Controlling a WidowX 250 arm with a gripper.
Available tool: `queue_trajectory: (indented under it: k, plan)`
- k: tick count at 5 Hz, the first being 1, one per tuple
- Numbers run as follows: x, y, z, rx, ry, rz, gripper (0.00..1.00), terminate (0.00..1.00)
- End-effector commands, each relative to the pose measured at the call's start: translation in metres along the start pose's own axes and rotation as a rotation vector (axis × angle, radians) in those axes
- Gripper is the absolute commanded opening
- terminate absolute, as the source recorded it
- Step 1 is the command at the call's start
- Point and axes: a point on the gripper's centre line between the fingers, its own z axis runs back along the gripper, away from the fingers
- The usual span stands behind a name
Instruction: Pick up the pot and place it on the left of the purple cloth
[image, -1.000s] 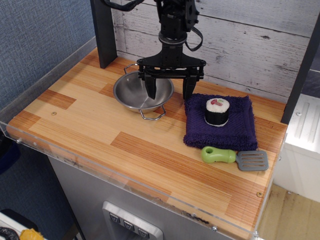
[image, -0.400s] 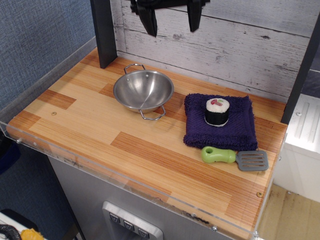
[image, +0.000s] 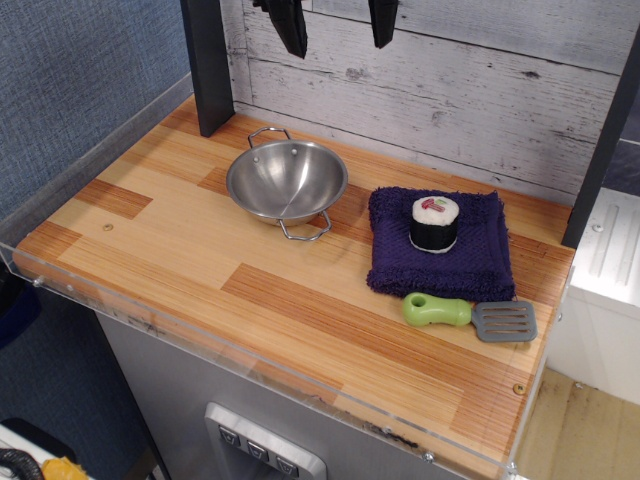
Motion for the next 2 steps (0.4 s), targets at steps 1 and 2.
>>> queue_trajectory:
  k: [1,2]
  plan:
    - [-0.0024,0.0046,0.0194,-0.019,-0.051,0.006,1.00,0.00]
    - [-0.0024,0.0046,0.0194,-0.019,-0.051,0.006,1.00,1.00]
